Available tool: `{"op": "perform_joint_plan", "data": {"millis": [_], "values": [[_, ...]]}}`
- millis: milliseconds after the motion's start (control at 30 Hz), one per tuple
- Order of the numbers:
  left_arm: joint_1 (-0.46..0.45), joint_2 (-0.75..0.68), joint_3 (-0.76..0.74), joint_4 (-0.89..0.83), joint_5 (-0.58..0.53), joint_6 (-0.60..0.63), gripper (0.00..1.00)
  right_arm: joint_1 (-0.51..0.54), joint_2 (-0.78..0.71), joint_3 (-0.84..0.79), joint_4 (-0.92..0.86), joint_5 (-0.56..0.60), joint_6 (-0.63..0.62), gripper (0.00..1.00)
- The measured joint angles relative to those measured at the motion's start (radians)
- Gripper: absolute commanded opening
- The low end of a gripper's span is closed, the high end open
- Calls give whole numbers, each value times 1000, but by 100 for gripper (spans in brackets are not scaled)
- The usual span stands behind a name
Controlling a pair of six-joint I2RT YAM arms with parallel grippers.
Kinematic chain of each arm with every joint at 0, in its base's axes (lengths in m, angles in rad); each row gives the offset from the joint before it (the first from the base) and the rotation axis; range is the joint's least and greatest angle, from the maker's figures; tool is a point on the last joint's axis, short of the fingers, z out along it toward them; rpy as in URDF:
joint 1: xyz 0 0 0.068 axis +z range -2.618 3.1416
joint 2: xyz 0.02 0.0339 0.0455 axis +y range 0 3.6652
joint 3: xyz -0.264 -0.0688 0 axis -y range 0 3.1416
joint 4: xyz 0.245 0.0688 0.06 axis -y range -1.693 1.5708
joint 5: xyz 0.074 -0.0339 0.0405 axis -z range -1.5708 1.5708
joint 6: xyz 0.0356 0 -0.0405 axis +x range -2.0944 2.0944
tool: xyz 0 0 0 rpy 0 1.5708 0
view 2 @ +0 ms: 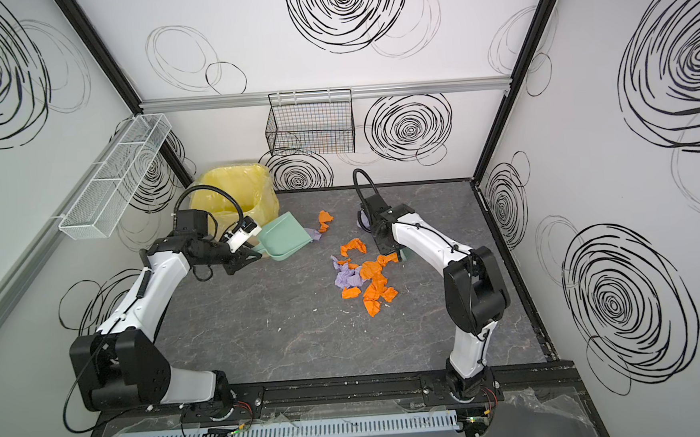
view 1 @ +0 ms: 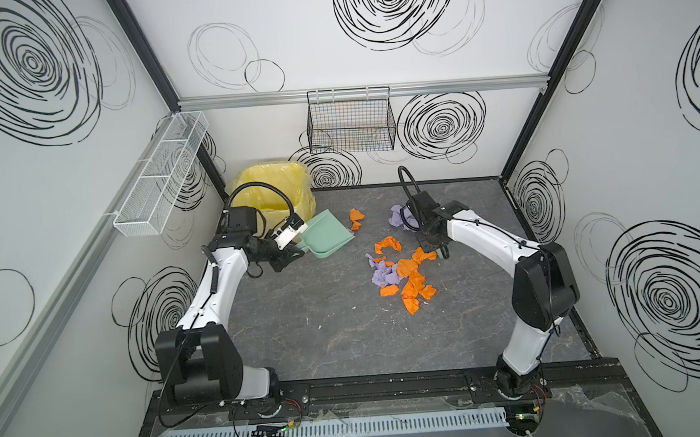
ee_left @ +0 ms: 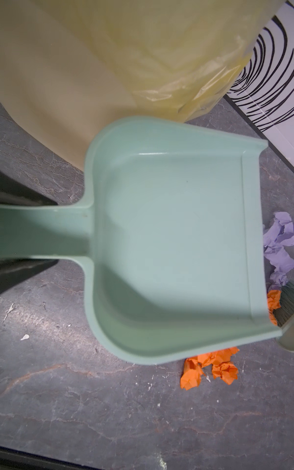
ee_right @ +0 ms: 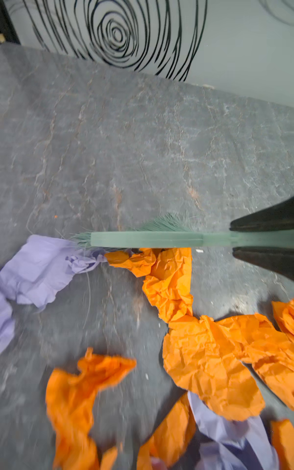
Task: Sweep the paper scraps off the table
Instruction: 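Sweep the brush with the right gripper, pulling far scraps toward the pile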
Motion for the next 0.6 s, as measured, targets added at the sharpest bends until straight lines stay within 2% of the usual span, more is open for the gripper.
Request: {"op": "perform_joint_plan", "data": {"millis": [100, 367, 467, 600], "values": [[0, 0, 0, -1, 0, 0, 0, 9, -11, 83, -65, -12, 6, 0], [9, 0, 0, -24, 0, 6, 0, -21, 47, 381, -158, 73, 12, 0], [19, -2, 0, -35, -1, 15, 0, -82, 126, 500, -137, 15, 42, 0], [31, -26, -14, -52, -6, 31, 0, -197, 215, 551, -34, -166, 142, 0]]}}
